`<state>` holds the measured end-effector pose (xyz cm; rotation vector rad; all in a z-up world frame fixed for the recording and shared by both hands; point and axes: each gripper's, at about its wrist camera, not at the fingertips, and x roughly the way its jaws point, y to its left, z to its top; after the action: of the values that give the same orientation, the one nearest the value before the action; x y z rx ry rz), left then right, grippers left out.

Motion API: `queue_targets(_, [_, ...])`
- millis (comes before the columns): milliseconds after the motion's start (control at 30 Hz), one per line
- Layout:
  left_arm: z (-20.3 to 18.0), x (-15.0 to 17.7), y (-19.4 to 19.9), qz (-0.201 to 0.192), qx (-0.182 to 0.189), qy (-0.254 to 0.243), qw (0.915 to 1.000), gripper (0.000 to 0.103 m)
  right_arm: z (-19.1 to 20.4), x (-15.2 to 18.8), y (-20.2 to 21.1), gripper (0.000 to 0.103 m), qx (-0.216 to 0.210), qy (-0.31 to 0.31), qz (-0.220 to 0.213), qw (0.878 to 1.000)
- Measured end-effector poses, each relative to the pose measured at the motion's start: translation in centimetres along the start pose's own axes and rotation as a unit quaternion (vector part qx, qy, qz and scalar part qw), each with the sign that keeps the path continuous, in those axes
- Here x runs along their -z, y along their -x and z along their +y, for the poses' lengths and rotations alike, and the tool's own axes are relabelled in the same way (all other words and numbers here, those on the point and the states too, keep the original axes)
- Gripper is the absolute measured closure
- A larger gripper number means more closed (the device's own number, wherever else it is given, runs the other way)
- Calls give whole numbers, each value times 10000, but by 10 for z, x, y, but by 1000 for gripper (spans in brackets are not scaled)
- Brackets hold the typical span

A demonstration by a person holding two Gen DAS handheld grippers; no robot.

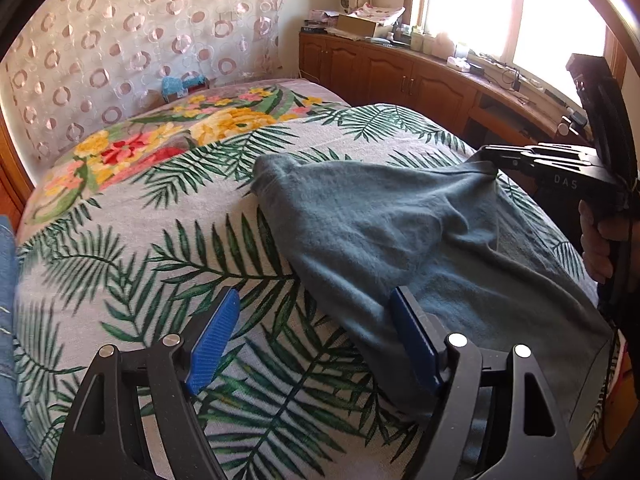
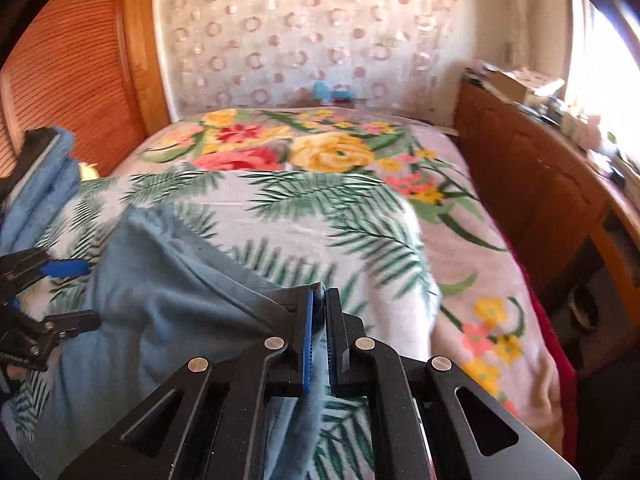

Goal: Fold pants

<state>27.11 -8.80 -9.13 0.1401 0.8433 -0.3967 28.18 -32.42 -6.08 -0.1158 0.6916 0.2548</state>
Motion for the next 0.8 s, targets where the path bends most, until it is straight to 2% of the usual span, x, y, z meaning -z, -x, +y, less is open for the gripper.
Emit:
queue_targets(100, [-5, 5, 15, -47, 40, 1, 10000, 25, 1, 7, 5, 97, -94, -29, 69, 9999])
queue_targets(200, [-9, 10, 30, -100, 188, 71, 9997, 25, 3, 10, 18, 87, 7, -5, 78, 10000])
queue_targets(333, [-15, 18, 46, -170, 220, 116, 9995, 25, 7, 17, 44, 84, -116, 40, 21, 9999])
queue_targets(400, [-19, 22, 52, -196, 217, 108, 9995, 25, 11, 23, 56, 76, -100, 91, -8, 9999])
queue_targets(800, [-37, 52, 80, -305, 257, 122, 9991, 25, 21, 81, 116, 76, -179, -77, -159, 9997])
